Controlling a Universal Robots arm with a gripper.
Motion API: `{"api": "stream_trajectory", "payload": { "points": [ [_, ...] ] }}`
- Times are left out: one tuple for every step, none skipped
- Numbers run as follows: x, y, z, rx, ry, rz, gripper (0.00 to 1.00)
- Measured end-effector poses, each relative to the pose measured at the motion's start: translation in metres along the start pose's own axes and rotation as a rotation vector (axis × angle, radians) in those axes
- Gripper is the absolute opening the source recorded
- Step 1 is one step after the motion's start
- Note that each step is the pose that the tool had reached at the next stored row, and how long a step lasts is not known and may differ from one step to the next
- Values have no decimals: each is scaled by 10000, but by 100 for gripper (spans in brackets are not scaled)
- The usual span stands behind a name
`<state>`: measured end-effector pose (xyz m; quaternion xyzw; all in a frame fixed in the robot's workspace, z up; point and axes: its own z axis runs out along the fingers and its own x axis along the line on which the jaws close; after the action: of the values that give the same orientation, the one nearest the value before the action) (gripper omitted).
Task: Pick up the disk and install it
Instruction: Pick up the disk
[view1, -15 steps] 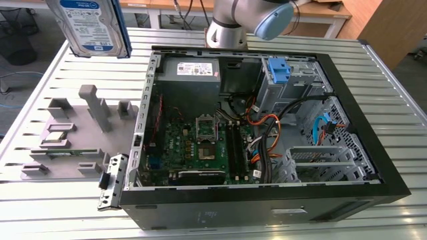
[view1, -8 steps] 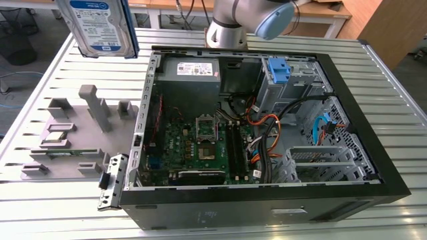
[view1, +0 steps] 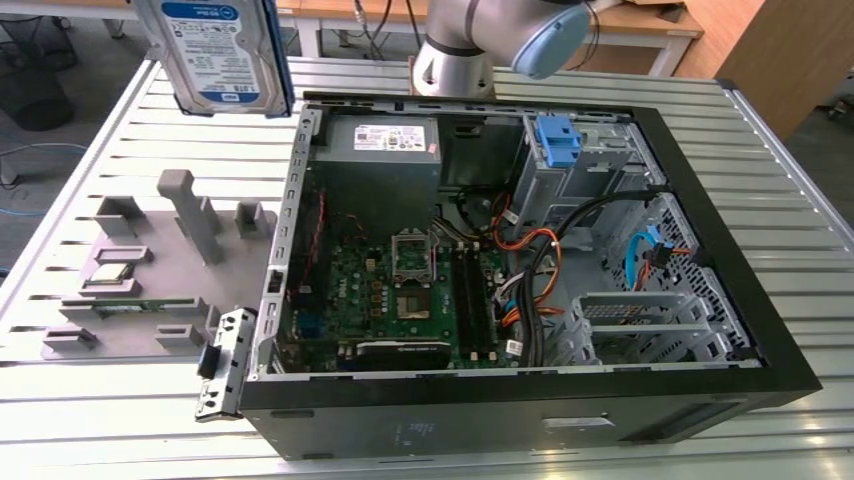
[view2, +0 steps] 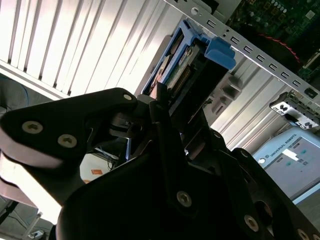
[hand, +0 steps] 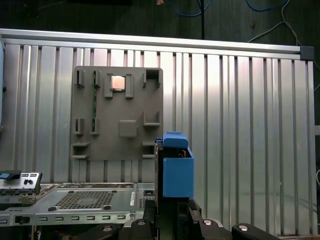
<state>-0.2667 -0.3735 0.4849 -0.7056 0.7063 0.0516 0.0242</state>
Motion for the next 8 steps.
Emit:
{"api": "stream_trajectory", "payload": {
  "points": [
    [0, -17, -1, 0, 0, 0, 35],
    [0, -38, -1, 0, 0, 0, 35],
    [0, -60, -3, -1, 1, 1, 35],
    [0, -81, -3, 0, 0, 1, 35],
    [0, -101, -4, 1, 0, 0, 35],
    [0, -121, -4, 0, 0, 0, 35],
    [0, -141, -5, 1, -1, 0, 35],
    [-1, -162, -6, 0, 0, 0, 35]
  ]
}}
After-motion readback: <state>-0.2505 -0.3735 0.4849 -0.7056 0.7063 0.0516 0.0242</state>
